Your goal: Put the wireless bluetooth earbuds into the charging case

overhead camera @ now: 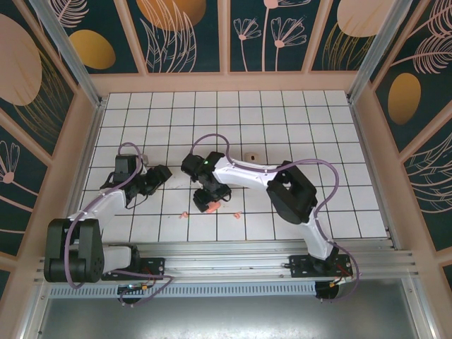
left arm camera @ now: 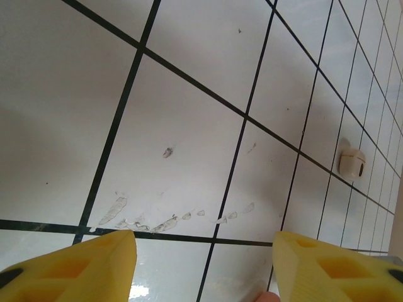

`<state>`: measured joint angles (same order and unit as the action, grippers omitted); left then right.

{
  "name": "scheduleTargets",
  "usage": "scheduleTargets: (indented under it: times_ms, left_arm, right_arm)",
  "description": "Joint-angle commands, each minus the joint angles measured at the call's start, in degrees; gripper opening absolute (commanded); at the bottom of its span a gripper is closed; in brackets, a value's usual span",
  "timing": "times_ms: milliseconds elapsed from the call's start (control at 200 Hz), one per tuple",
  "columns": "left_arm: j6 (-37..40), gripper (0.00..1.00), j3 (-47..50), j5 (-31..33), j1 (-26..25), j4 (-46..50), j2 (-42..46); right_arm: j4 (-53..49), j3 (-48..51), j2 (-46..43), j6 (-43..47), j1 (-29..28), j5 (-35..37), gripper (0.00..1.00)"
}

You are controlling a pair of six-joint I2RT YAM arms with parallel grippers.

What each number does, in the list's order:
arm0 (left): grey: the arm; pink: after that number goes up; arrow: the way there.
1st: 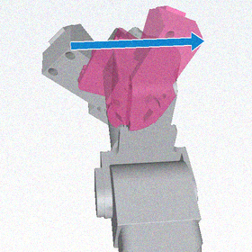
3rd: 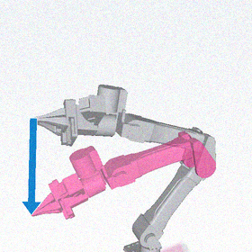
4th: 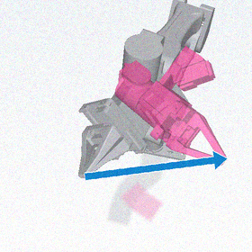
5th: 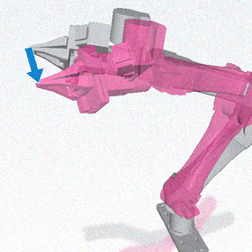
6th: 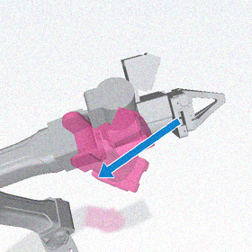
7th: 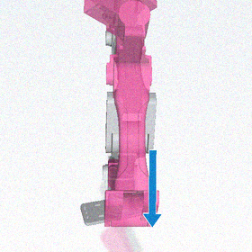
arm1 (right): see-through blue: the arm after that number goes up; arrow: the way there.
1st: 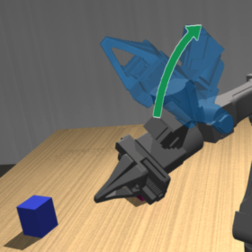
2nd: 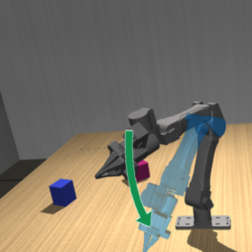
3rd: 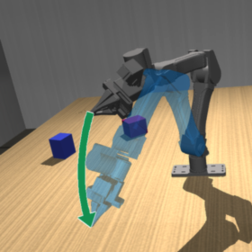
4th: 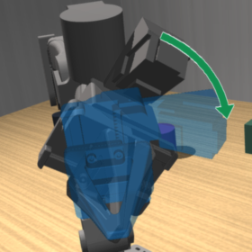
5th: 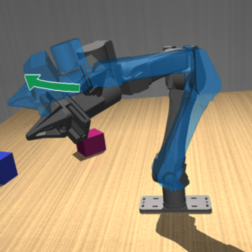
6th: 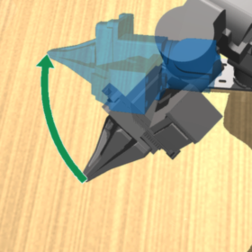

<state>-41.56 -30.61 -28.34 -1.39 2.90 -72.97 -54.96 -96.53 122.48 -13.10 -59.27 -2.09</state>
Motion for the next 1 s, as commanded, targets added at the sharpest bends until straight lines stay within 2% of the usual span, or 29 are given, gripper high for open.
scheduleTargets:
  times_ms: [0, 716, 996]
  left_arm:
    - [0.91, 0.58, 0.50, -1.45, 0.33, -1.40, -0.68]
    - [0.86, 0.57, 0.34, -2.16, 0.33, -1.41, -0.77]
    - [1.00, 0.57, 0.11, -2.11, 0.33, -0.87, 1.05]
  right_arm:
    - [-2.26, -3.02, 1.91, 1.47, -0.32, 1.13, 0.74]
    - [-1.18, -0.91, 4.59, 0.33, -0.25, -1.26, 0.71]
    - [1.45, 2.16, 1.44, -1.96, 0.09, -1.26, 0.62]
